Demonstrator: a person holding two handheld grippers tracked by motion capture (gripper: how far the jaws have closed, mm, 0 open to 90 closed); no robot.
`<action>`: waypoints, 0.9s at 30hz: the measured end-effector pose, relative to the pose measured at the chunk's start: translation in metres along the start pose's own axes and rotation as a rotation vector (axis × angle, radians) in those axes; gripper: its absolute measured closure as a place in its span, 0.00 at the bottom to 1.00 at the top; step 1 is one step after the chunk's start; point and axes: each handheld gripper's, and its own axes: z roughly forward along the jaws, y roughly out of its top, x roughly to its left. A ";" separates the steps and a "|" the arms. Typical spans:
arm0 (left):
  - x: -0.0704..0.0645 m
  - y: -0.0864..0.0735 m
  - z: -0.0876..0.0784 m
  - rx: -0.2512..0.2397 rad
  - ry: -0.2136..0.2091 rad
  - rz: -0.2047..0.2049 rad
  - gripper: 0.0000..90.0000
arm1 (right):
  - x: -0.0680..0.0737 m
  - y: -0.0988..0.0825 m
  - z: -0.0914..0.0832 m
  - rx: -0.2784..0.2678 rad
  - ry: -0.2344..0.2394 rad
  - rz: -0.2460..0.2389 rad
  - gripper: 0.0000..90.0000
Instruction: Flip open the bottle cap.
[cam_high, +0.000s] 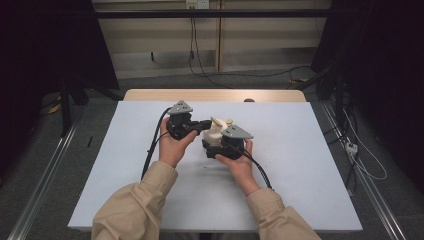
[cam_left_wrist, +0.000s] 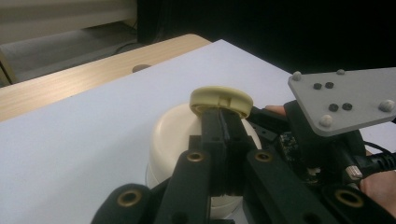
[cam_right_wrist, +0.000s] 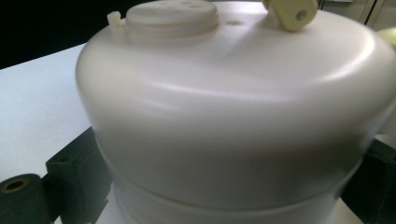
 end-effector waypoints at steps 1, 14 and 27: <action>0.000 0.000 0.000 0.001 0.001 0.001 1.00 | 0.000 0.000 0.000 0.000 0.000 0.000 0.06; 0.000 0.002 0.001 -0.001 0.006 0.002 1.00 | 0.000 0.000 0.000 0.000 -0.001 0.000 0.06; -0.001 0.004 0.004 -0.001 0.006 0.001 1.00 | 0.000 0.000 0.000 0.000 -0.002 0.001 0.06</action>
